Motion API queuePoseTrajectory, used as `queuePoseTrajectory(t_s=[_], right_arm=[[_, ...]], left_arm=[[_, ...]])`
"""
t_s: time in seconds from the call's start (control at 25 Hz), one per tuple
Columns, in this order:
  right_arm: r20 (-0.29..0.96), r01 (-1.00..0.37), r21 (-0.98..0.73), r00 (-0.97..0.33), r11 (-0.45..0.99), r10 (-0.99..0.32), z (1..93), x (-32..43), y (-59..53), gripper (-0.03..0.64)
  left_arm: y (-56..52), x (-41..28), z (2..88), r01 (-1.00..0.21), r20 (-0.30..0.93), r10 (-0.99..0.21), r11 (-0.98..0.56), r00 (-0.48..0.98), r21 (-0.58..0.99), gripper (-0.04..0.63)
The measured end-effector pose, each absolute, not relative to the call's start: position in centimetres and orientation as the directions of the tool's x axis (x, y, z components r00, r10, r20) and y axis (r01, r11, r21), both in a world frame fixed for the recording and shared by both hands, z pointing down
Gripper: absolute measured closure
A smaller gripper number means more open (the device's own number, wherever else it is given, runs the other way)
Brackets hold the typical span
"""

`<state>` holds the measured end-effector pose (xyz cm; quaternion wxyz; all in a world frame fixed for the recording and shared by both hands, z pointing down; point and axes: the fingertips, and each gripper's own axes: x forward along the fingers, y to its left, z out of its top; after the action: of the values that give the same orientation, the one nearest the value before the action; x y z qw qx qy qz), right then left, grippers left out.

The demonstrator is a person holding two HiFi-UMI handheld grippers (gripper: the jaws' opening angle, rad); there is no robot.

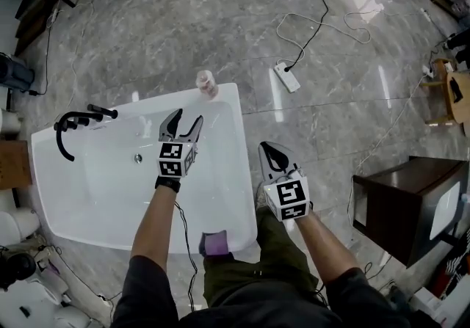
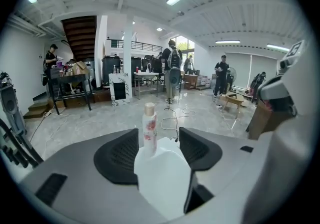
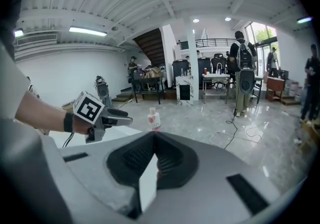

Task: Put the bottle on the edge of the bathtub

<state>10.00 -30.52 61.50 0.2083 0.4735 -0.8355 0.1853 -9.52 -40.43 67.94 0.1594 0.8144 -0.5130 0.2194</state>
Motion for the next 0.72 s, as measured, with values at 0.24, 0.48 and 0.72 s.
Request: queuePoseTrajectory(t_s=[0.24,0.48,0.72], right_arm=[[0.461,-0.86,-0.109,-0.488,0.498,-0.741,54.6,7.5,-26.3,0.615],[0.411,-0.852,-0.099,-0.505,0.514,-0.759,48.8,5.0,-21.0,0.615],[0.374,-0.849,-0.087,-0.512,0.521,-0.773,44.3,3.6,-15.7,0.615]], left_arm=[[-33.4,-10.6,59.0,-0.899,0.457,-0.797,-0.437,0.395,0.016,0.381],[-25.3,-12.2,51.5,-0.907,0.401,-0.829,-0.421,0.39,0.013,0.431],[-18.0,-12.6,46.3,-0.902,0.366,-0.837,-0.431,0.407,0.02,0.463]])
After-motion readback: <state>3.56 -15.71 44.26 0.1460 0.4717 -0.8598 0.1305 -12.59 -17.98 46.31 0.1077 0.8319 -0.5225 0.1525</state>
